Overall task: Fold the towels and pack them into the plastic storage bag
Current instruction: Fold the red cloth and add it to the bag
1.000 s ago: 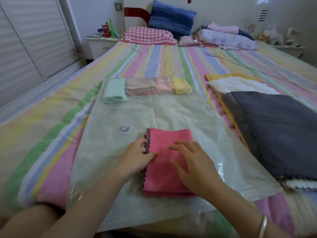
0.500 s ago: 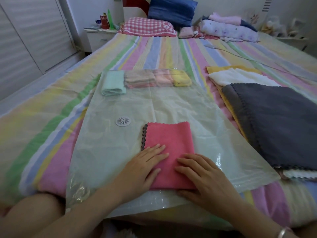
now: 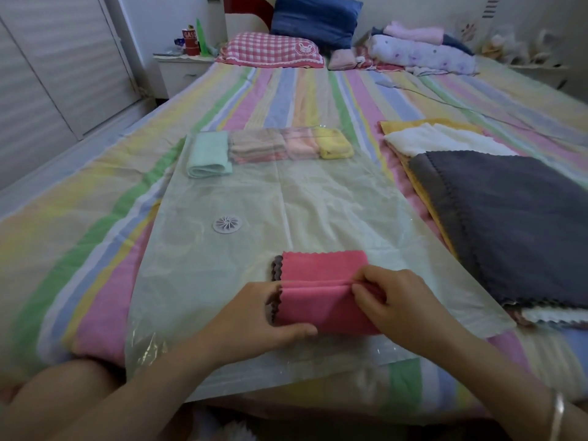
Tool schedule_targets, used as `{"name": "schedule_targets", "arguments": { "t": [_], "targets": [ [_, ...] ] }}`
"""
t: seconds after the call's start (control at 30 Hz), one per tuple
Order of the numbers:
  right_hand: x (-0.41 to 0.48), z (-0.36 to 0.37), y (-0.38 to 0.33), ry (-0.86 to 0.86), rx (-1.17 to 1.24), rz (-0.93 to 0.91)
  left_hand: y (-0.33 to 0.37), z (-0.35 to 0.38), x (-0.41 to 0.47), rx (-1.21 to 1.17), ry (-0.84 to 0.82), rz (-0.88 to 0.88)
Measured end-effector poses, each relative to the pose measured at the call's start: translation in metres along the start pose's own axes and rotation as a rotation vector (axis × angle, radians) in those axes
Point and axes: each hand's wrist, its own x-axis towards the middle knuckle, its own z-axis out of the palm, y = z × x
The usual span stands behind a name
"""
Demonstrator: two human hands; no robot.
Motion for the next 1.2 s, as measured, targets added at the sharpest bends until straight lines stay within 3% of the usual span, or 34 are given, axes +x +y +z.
{"name": "schedule_targets", "arguments": {
  "t": [0.1,0.27,0.4,0.5,0.6,0.73,0.9,1.03,1.2],
  "targets": [
    [0.007,-0.008,-0.002,-0.153,0.124,0.111,-0.002,0.007,0.001,-0.056,0.136,0.000],
    [0.008,-0.015,0.000,-0.155,0.576,0.278,-0.006,0.013,0.007,-0.104,0.370,-0.076],
    [0.001,-0.012,0.006,-0.308,0.768,0.221,-0.013,0.019,0.010,0.067,0.504,-0.065],
    [-0.003,-0.006,0.011,-0.325,0.807,0.189,-0.013,0.021,0.007,0.008,0.531,-0.036],
    [-0.001,0.006,0.016,-0.195,0.676,0.249,-0.019,0.022,0.005,0.045,0.579,-0.071],
    [0.008,0.029,0.021,-0.053,0.491,0.366,-0.027,0.023,0.006,0.207,0.568,-0.256],
    [0.016,0.042,0.006,0.100,0.074,0.219,-0.020,0.021,0.009,0.457,0.512,-0.385],
    [0.027,0.042,-0.009,0.076,-0.251,0.177,-0.015,0.019,0.006,0.397,0.543,-0.414],
    [0.041,0.047,-0.014,0.030,-0.355,0.249,-0.020,0.016,0.007,0.399,0.498,-0.465]
  ]
}}
